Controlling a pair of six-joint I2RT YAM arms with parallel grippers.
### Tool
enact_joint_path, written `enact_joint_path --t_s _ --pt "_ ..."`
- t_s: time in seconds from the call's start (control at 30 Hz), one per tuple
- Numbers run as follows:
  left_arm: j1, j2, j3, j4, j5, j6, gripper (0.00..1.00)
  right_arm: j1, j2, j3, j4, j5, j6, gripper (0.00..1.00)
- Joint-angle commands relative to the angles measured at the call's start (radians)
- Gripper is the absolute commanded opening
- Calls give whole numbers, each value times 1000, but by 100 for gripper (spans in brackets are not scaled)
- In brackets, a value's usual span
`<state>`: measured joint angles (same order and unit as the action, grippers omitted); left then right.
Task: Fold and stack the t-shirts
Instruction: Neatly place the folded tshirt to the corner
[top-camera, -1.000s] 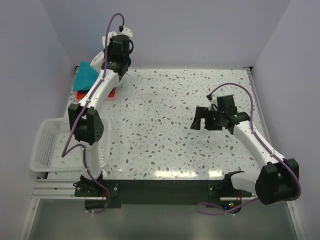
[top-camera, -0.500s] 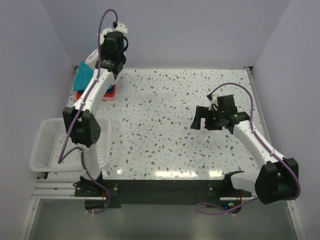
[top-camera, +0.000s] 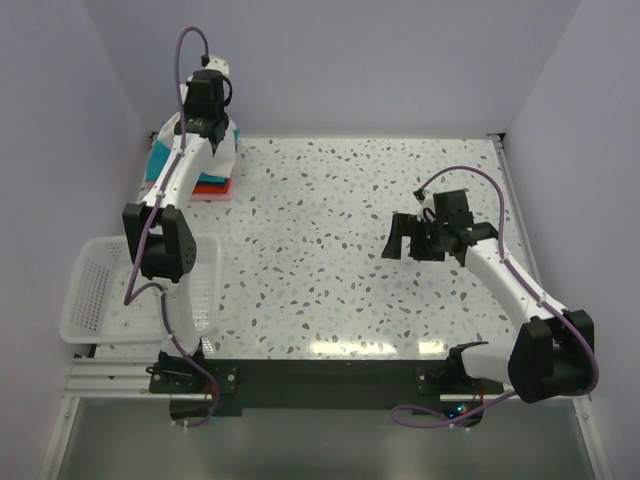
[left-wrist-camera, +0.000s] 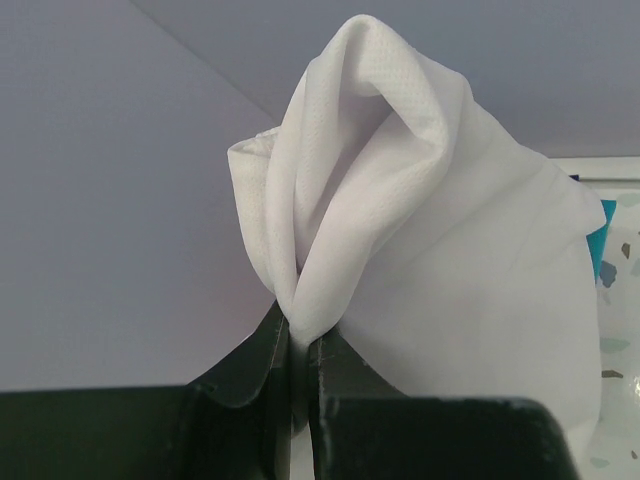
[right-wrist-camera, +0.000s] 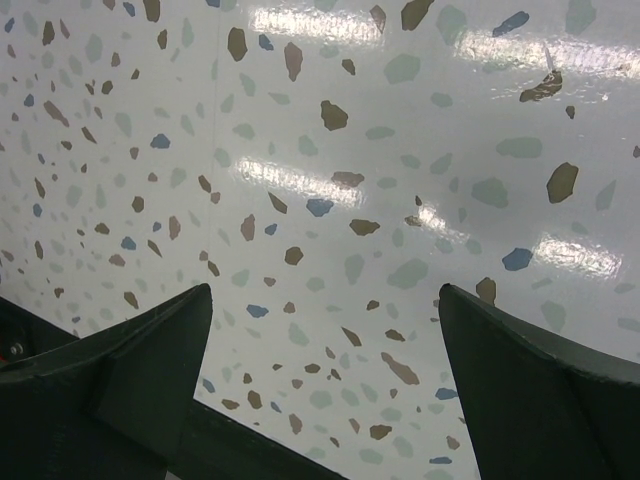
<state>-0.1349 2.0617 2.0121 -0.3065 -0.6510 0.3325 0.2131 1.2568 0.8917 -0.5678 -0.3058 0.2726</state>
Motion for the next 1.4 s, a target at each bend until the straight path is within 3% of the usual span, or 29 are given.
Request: enact_joint_path --t_s 0.0,0.6,0.8,0.83,0.9,0.93,0.97,1.37 --pt "37 34 37 33 47 -26 0 -6 4 16 9 10 5 99" --pt "181 173 79 55 137 -82 2 -8 38 30 8 51 10 99" --pt "225 190 88 58 168 -104 26 -7 43 41 -6 57 13 99" --pt "230 195 91 56 172 -102 44 -6 43 41 -7 59 13 99" --pt "239 201 100 47 171 -112 68 -6 38 39 -14 66 13 99" --pt "242 199 103 44 157 -118 89 -7 36 39 -17 71 13 99" --pt "248 196 112 41 152 -139 97 -6 35 38 -18 76 14 99" --pt "258 109 166 -146 350 -386 100 -6 -22 33 3 99 34 99"
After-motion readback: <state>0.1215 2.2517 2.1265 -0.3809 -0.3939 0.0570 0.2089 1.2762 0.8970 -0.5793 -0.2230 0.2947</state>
